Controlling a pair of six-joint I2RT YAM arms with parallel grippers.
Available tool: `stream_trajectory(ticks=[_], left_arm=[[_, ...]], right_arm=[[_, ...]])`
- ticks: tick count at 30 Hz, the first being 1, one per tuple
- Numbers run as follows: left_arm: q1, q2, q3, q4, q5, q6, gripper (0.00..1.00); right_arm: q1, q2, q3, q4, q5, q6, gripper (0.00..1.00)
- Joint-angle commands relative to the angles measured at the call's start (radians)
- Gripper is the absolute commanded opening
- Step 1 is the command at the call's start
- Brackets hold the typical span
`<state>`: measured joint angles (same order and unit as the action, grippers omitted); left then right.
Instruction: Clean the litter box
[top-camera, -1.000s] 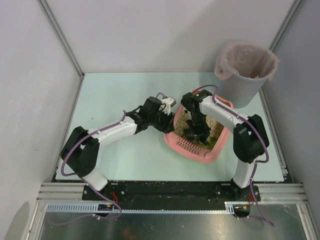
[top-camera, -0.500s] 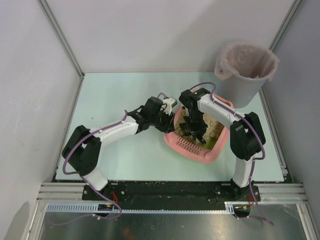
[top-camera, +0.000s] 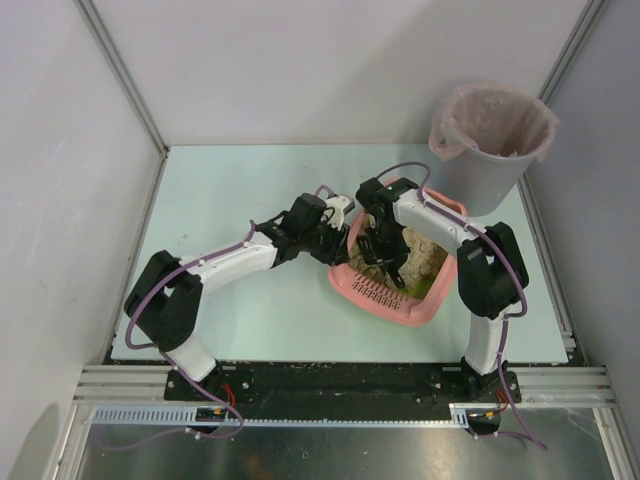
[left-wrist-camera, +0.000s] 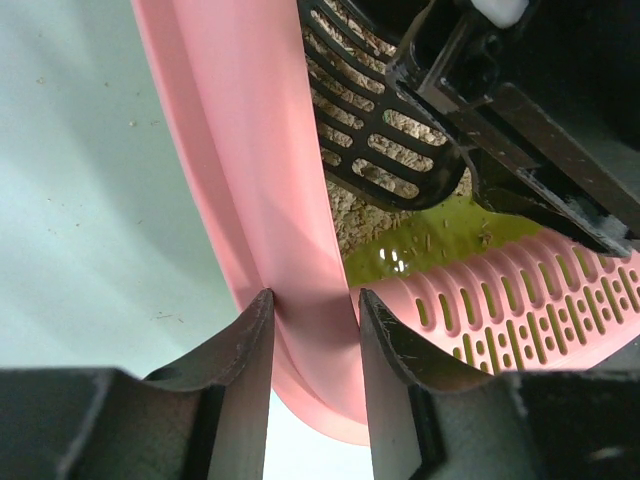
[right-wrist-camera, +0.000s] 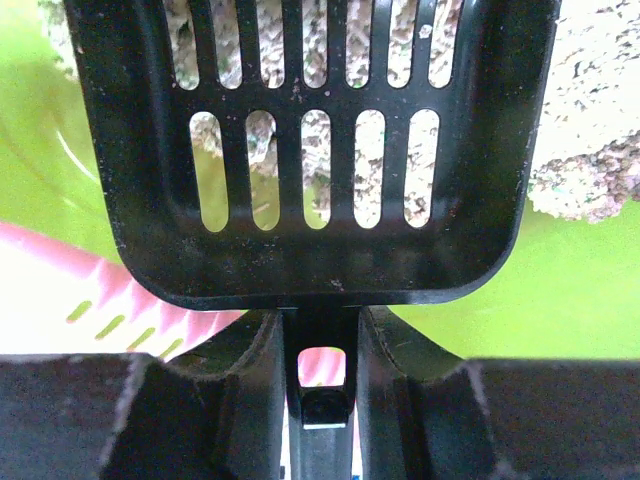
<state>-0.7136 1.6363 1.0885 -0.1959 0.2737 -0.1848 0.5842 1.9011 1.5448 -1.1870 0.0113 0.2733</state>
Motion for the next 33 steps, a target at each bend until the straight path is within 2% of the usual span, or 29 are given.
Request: stream_trajectory(ticks=[1, 7, 13, 16, 19, 20, 23, 28, 29, 30, 33], left_arm=[[-0.027, 0.020, 0.028, 0.026, 0.042, -0.004, 0.39], [-0.029, 0.016, 0.027, 0.024, 0.033, -0.005, 0.39], [-0.030, 0.007, 0.027, 0.024, 0.022, -0.004, 0.41], [-0.030, -0.010, 0.028, 0.024, 0.010, -0.005, 0.46], [-0.030, -0.038, 0.027, 0.024, -0.010, -0.004, 0.56], [-0.029, -0.047, 0.022, 0.024, -0.017, 0.001, 0.62], [-0.029, -0.079, 0.016, 0.024, -0.045, 0.011, 0.71], [-0.029, -0.124, 0.007, 0.026, -0.068, 0.019, 0.75], [-0.030, -0.136, 0.002, 0.026, -0.071, 0.019, 0.75], [-0.030, -0.139, 0.001, 0.024, -0.070, 0.018, 0.75], [-0.029, -0.151, -0.001, 0.026, -0.067, 0.016, 0.75]], right_arm=[[-0.001, -0.014, -0.023, 0.128, 0.087, 0.061, 0.00], [0.000, -0.051, -0.077, 0.196, 0.142, 0.095, 0.00], [0.005, -0.157, -0.075, 0.118, 0.119, 0.098, 0.00], [0.005, -0.197, -0.081, 0.034, 0.110, 0.104, 0.00], [0.016, -0.235, -0.103, -0.023, 0.108, 0.125, 0.00], [0.020, -0.247, -0.110, -0.037, 0.070, 0.132, 0.00], [0.039, -0.257, -0.147, -0.056, 0.044, 0.165, 0.00], [0.042, -0.264, -0.222, -0.030, 0.047, 0.208, 0.00], [0.042, -0.269, -0.244, 0.008, 0.041, 0.216, 0.02], [0.042, -0.281, -0.256, 0.032, 0.036, 0.237, 0.12], [0.046, -0.292, -0.304, 0.121, 0.048, 0.277, 0.23]])
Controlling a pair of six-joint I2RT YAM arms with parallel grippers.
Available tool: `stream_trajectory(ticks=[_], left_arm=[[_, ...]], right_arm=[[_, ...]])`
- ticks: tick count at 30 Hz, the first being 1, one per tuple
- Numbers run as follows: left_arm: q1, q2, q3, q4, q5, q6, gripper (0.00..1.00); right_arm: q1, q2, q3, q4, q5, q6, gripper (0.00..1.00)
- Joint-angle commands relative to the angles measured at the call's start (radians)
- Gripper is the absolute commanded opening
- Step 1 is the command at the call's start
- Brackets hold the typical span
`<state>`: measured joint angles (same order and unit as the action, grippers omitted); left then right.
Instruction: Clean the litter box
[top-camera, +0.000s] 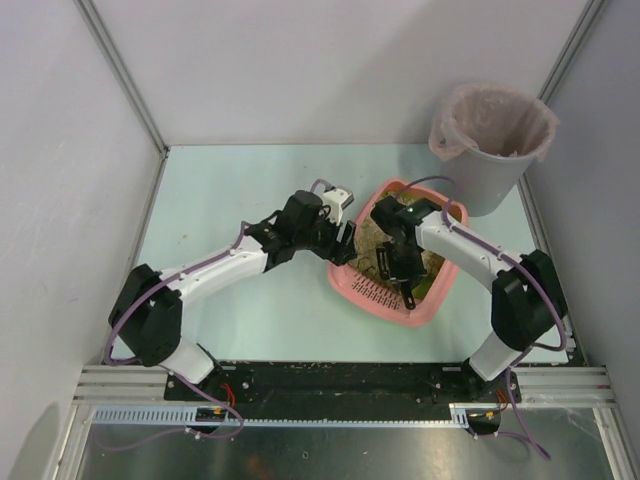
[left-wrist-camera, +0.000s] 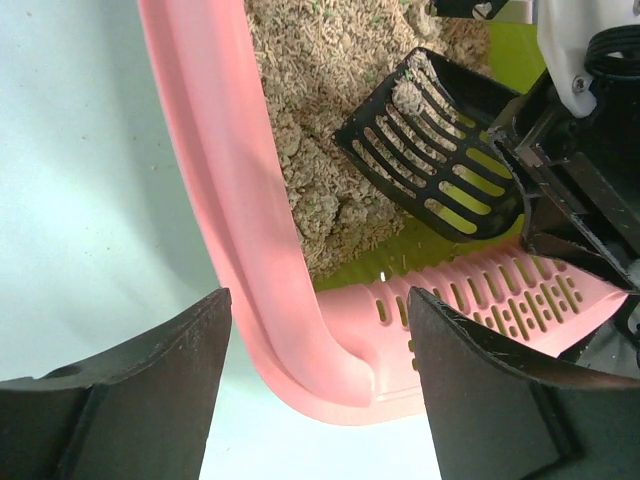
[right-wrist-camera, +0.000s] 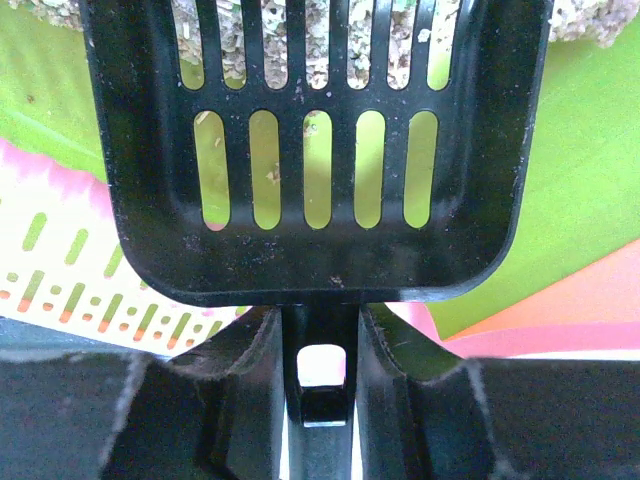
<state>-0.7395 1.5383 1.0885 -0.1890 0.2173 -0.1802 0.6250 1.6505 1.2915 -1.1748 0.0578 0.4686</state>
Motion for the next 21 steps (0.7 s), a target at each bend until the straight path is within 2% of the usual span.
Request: stream_trajectory(ticks=[1, 2, 3, 5, 6, 9, 14, 21], left_arm=[[-0.003, -0.056, -0.001, 0.017, -0.007, 0.013, 0.76], [-0.004, -0.058, -0.002, 0.017, -0.007, 0.012, 0.76], [-0.004, -0.061, -0.004, 0.020, -0.009, 0.012, 0.76], [-0.004, -0.066, -0.006, 0.019, -0.010, 0.012, 0.76], [-0.003, -0.072, -0.006, 0.017, -0.009, 0.012, 0.76], [-0.003, -0.079, -0.006, 0.017, -0.010, 0.012, 0.77], [-0.003, -0.081, -0.004, 0.017, -0.003, 0.007, 0.77], [-0.004, -0.083, -0.004, 0.020, 0.008, 0.018, 0.77]], right_arm=[[0.015, -0.047, -0.063, 0.124, 0.017, 0.090, 0.25], [0.019, -0.050, -0.073, 0.153, 0.048, 0.102, 0.26], [0.027, -0.057, -0.092, 0.164, 0.063, 0.111, 0.34], [0.048, -0.087, -0.112, 0.199, 0.109, 0.143, 0.42], [0.056, -0.098, -0.130, 0.205, 0.129, 0.153, 0.52], [0.091, -0.165, -0.156, 0.228, 0.195, 0.186, 0.65], [0.166, -0.315, -0.198, 0.288, 0.321, 0.240, 0.68], [0.356, -0.471, -0.317, 0.333, 0.542, 0.389, 0.66]])
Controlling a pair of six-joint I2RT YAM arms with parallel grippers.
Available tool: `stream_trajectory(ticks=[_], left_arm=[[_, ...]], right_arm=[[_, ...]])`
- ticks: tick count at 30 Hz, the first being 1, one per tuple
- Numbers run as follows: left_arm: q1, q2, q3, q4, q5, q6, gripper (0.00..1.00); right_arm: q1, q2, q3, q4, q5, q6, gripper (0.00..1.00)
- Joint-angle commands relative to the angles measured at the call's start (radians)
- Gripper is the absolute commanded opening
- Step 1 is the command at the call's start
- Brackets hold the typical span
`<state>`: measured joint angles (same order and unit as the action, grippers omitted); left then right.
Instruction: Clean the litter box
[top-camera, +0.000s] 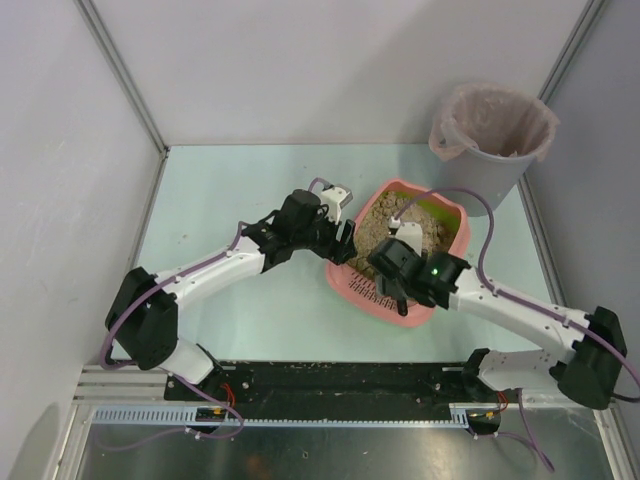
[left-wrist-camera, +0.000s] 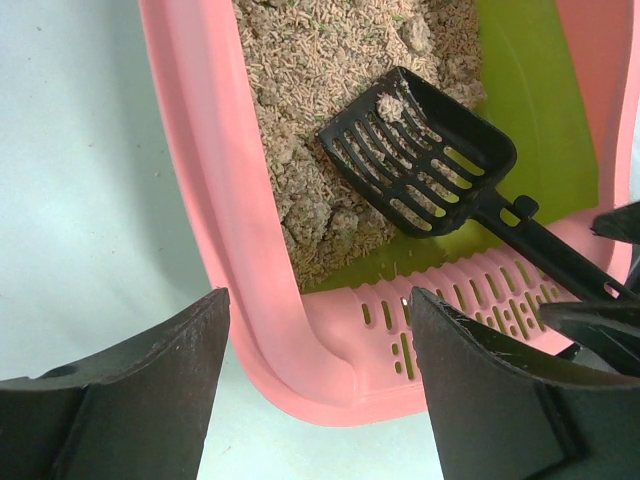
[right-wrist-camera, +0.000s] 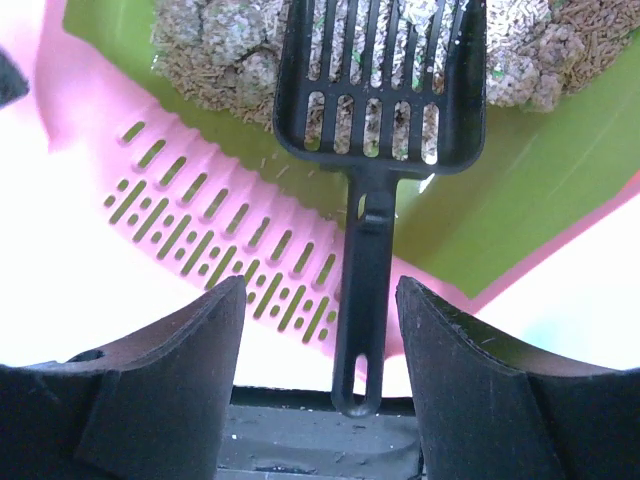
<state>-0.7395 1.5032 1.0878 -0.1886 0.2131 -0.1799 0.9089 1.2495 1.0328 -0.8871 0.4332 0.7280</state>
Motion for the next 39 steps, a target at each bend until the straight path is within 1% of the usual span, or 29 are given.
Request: stream_trajectory(ticks=[1, 3, 5, 6, 7, 11, 13, 18, 22, 23, 24, 25, 26, 27, 28, 29, 31, 32, 33, 35, 39], left_arm=[[-0.006, -0.047, -0.003, 0.021, 0.012, 0.026, 0.77], [-0.012, -0.054, -0.005, 0.023, 0.009, 0.039, 0.79], [-0.021, -0.058, -0.009, 0.028, 0.006, 0.054, 0.80], [-0.023, -0.067, -0.012, 0.029, 0.002, 0.059, 0.81], [-0.026, -0.070, -0.019, 0.035, 0.000, 0.063, 0.83], [-0.035, -0.084, -0.026, 0.044, -0.008, 0.074, 0.85], [-0.038, -0.089, -0.029, 0.044, -0.017, 0.079, 0.85], [-0.049, -0.101, -0.034, 0.054, -0.021, 0.100, 0.86], [-0.060, -0.118, -0.045, 0.066, -0.026, 0.115, 0.87], [-0.063, -0.126, -0.048, 0.069, -0.024, 0.118, 0.87], [-0.066, -0.130, -0.049, 0.074, -0.023, 0.129, 0.88], [-0.070, -0.133, -0.055, 0.080, -0.021, 0.135, 0.89], [-0.073, -0.139, -0.057, 0.083, -0.012, 0.140, 0.90], [-0.077, -0.143, -0.060, 0.093, -0.008, 0.148, 0.91], [-0.078, -0.146, -0.065, 0.100, -0.001, 0.152, 0.95], [-0.081, -0.149, -0.068, 0.109, 0.015, 0.155, 0.98], [-0.084, -0.161, -0.081, 0.144, 0.061, 0.172, 1.00], [-0.086, -0.162, -0.086, 0.158, 0.075, 0.178, 1.00], [-0.089, -0.164, -0.089, 0.184, 0.103, 0.203, 1.00], [-0.095, -0.159, -0.091, 0.186, 0.137, 0.221, 1.00], [-0.103, -0.146, -0.111, 0.279, 0.242, 0.289, 1.00]], right_arm=[[0.120, -0.091, -0.071, 0.039, 0.211, 0.148, 0.65], [0.163, -0.107, -0.105, 0.024, 0.249, 0.206, 0.65], [0.232, -0.116, -0.122, -0.018, 0.315, 0.257, 0.65], [0.255, -0.117, -0.132, -0.033, 0.340, 0.314, 0.64], [0.304, -0.117, -0.137, -0.061, 0.392, 0.341, 0.63], [0.384, -0.093, -0.162, -0.119, 0.481, 0.465, 0.60], [0.403, -0.081, -0.169, -0.159, 0.512, 0.535, 0.58], [0.427, -0.058, -0.188, -0.208, 0.526, 0.605, 0.49], [0.430, -0.076, -0.217, -0.194, 0.529, 0.610, 0.40], [0.430, -0.085, -0.230, -0.191, 0.530, 0.608, 0.36], [0.430, -0.103, -0.237, -0.181, 0.530, 0.602, 0.35], [0.430, -0.114, -0.240, -0.176, 0.533, 0.593, 0.33], [0.430, -0.125, -0.244, -0.170, 0.533, 0.579, 0.26], [0.430, -0.133, -0.244, -0.165, 0.535, 0.553, 0.23], [0.430, -0.156, -0.244, -0.164, 0.533, 0.541, 0.19], [0.430, -0.165, -0.244, -0.164, 0.533, 0.530, 0.12], [0.429, -0.203, -0.244, -0.158, 0.521, 0.487, 0.08], [0.427, -0.219, -0.244, -0.156, 0.515, 0.475, 0.04], [0.423, -0.231, -0.241, -0.148, 0.489, 0.461, 0.02], [0.398, -0.269, -0.234, -0.141, 0.452, 0.415, 0.00], [0.329, -0.302, -0.188, -0.167, 0.331, 0.363, 0.00]])
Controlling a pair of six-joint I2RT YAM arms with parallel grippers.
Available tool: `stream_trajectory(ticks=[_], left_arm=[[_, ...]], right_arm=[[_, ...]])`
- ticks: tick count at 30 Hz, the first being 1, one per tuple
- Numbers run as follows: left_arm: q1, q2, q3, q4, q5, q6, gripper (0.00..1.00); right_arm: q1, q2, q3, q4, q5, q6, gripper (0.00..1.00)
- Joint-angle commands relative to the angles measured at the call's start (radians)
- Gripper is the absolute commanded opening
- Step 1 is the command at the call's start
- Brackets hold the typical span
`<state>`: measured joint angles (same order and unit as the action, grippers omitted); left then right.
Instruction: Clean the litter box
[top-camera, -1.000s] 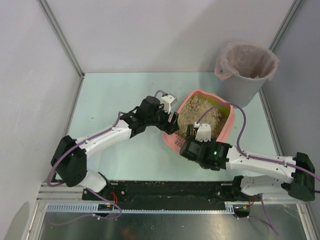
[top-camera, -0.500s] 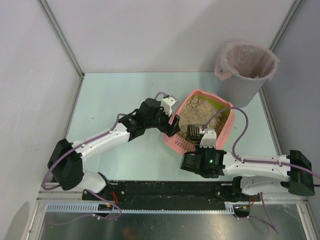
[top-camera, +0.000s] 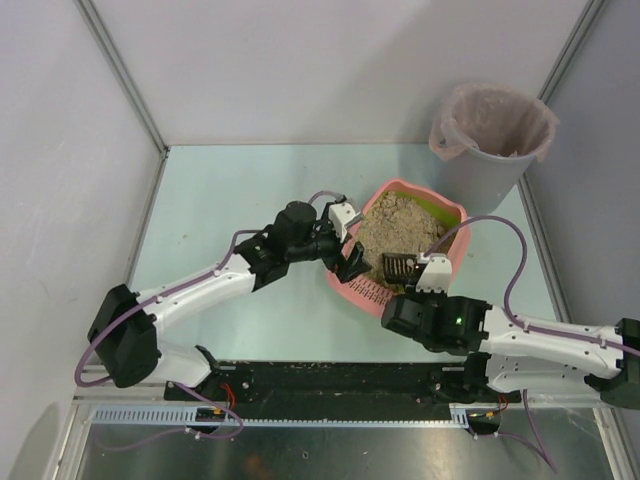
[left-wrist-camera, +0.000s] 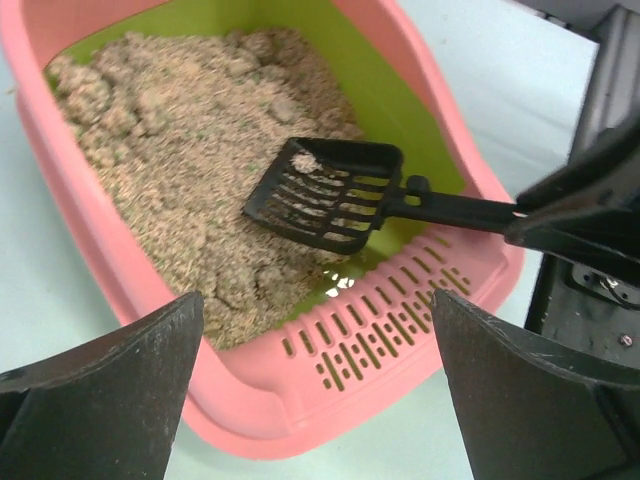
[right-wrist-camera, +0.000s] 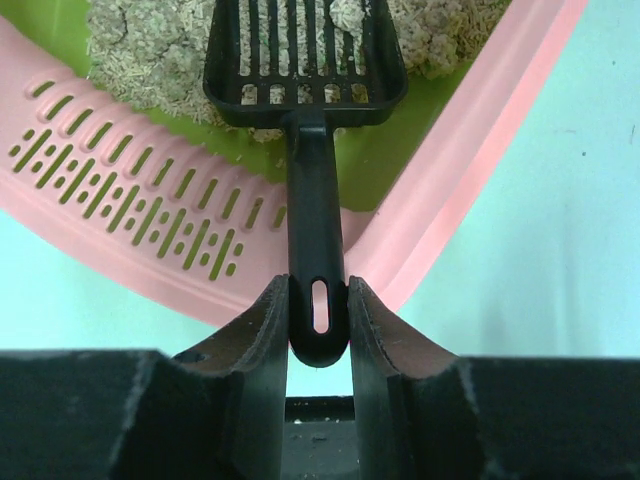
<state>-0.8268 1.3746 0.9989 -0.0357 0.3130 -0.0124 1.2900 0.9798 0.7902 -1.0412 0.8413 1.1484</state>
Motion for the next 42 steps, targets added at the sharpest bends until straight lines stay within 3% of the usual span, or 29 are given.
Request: stream_trajectory(ticks=[1, 9, 20, 32, 37, 38, 42], left_arm=[[-0.026, -0.003, -0.023, 0.135, 0.165, 0.135, 0.99], [-0.063, 0.171, 0.084, 0.158, 0.247, 0.215, 0.98], [-0.086, 0.391, 0.234, 0.157, 0.314, 0.195, 0.90], [-0.075, 0.500, 0.274, 0.120, 0.442, 0.092, 0.56], [-0.057, 0.534, 0.303, 0.117, 0.523, 0.019, 0.28], [-0.057, 0.541, 0.306, 0.117, 0.541, 0.020, 0.18], [-0.046, 0.549, 0.313, 0.115, 0.583, -0.024, 0.01]], right_arm=[[-0.069, -0.035, 0.084, -0.022, -0.096, -0.070, 0.00], [-0.211, 0.003, 0.225, -0.082, -0.243, -0.272, 0.00], [-0.262, 0.010, 0.310, -0.105, -0.278, -0.380, 0.00], [-0.262, -0.007, 0.319, -0.091, -0.242, -0.441, 0.00], [-0.227, 0.003, 0.313, -0.071, -0.162, -0.440, 0.01], [-0.219, 0.006, 0.310, -0.066, -0.153, -0.440, 0.03], [-0.209, 0.013, 0.278, -0.008, -0.136, -0.441, 0.13]])
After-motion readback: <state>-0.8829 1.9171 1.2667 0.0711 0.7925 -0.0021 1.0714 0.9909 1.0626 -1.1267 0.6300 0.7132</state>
